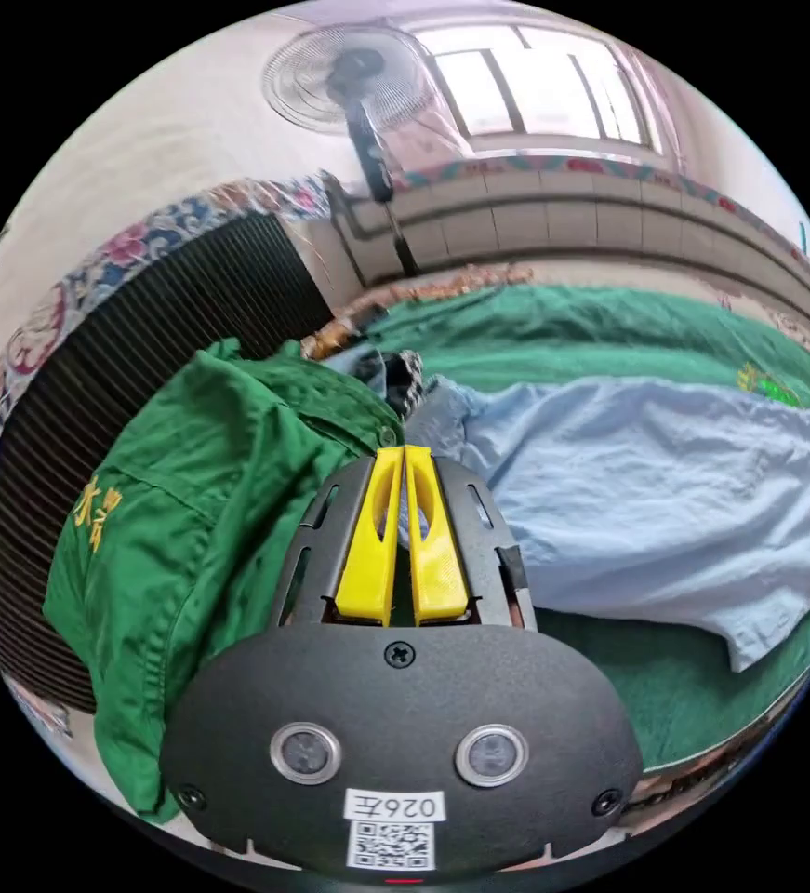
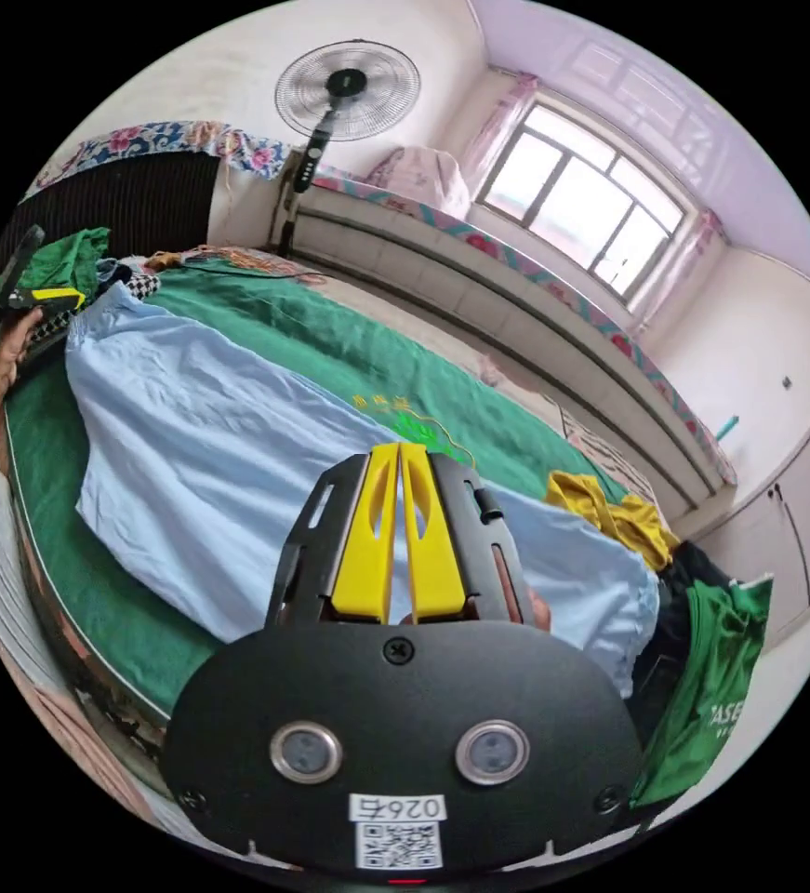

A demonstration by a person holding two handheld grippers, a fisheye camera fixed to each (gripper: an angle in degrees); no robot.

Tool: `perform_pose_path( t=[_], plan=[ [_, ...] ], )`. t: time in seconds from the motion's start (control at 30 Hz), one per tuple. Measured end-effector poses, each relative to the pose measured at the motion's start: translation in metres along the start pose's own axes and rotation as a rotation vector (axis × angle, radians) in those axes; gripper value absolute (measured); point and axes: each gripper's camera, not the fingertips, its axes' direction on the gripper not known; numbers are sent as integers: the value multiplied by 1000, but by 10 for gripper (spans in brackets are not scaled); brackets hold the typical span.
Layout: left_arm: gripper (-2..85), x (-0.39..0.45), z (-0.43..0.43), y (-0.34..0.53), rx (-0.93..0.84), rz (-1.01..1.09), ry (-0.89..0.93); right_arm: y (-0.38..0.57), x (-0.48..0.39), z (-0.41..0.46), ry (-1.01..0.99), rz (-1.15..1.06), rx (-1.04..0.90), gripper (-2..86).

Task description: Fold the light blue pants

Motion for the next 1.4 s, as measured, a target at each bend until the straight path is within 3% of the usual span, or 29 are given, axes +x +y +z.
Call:
perform_pose_path(
  t=[0.1,0.17,0.27,0.37,0.6,0.8,0.97,1.03,1.13,1.2,1.27,1.37,1.4],
  plan=[
    [-9,30,-54,-18,240,-5,214,139,91,-55,-98,327,-34,-10],
    [-9,76,-88,-45,366,46,507,262,154,-95,-127,698,-6,-9],
    [-6,172,-119,-96,404,205,851,413,183,-131,-101,1097,83,-5],
    [9,290,-151,-146,439,395,1148,517,170,-141,-99,1278,125,15],
    [85,581,-195,-227,179,701,1377,621,169,-83,-243,1372,-79,136],
    [112,801,-214,-251,-22,890,1384,662,172,-38,-168,1339,-155,123],
    [179,955,-216,-263,-166,1022,1243,683,160,-9,-126,1297,-137,89],
    [219,998,-213,-267,-234,1074,1208,685,161,5,-223,1265,-132,52],
    [264,1058,-199,-275,-411,1122,1217,687,149,1,-348,1255,40,32],
    [261,1086,-184,-278,-515,1136,1215,675,137,-8,-360,1195,104,25],
    [185,1108,-159,-286,-707,1146,1378,655,120,-17,-292,1108,99,15],
    [24,1084,-128,-310,-675,976,1589,638,106,-20,-354,1037,177,7],
    [20,1076,-123,-315,-663,953,1635,631,103,-21,-359,1017,187,7]
  ],
)
